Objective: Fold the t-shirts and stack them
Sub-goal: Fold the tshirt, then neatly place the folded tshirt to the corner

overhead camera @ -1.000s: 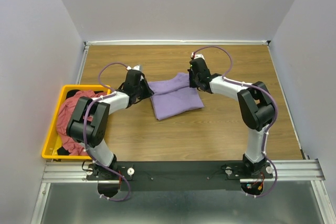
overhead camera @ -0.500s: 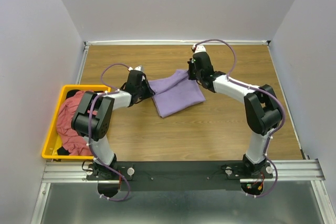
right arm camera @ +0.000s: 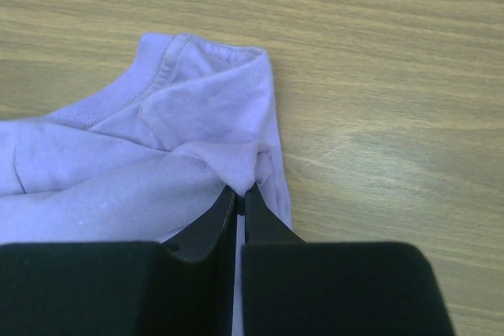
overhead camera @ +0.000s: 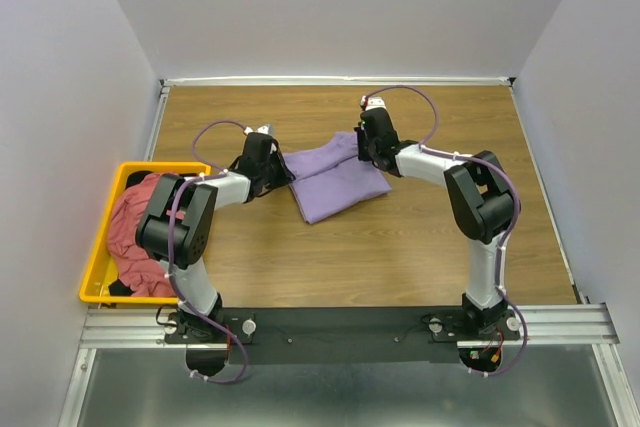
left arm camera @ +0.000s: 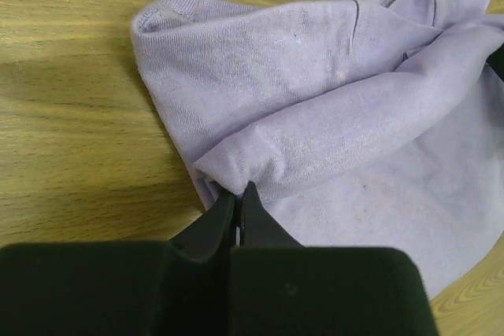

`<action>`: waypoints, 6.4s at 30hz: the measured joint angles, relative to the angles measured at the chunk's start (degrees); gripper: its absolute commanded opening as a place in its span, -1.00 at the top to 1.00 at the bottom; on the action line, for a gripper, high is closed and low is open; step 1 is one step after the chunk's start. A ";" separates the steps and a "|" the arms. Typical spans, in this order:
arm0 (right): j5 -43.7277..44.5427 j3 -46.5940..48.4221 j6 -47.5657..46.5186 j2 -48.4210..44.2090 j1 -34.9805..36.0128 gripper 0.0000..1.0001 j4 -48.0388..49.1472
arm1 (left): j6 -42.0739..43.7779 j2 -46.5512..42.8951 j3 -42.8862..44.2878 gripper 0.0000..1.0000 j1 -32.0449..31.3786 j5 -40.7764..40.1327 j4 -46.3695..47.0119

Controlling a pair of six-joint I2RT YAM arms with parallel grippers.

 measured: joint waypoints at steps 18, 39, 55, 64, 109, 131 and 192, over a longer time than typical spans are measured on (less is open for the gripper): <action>1.03 0.83 -0.66 -0.09 -0.33 0.13 -0.17 | -0.44 -1.09 0.92 0.08 0.00 -3.67 -1.68; -14.19 0.44 0.94 -8.48 -0.57 0.45 -6.32 | 0.90 -15.21 -1.95 0.76 -7.30 -7.41 -2.49; -16.44 14.53 -2.25 9.31 -1.57 0.50 -7.28 | 2.19 7.58 12.02 0.83 0.79 -2.45 -3.15; -21.31 24.39 -0.55 13.90 -4.98 0.42 -7.48 | 1.97 13.55 17.11 0.79 5.60 3.30 -2.10; -65.40 39.87 20.50 34.10 -16.50 0.30 1.44 | 2.51 18.10 21.88 0.76 7.98 10.82 -1.46; -65.11 18.38 24.65 9.84 -19.61 0.07 3.69 | 2.12 9.62 24.37 0.21 8.07 8.66 -8.57; -73.53 -10.97 24.96 8.74 -21.22 0.16 15.34 | -3.78 -5.46 -7.39 0.86 -1.16 6.71 -3.15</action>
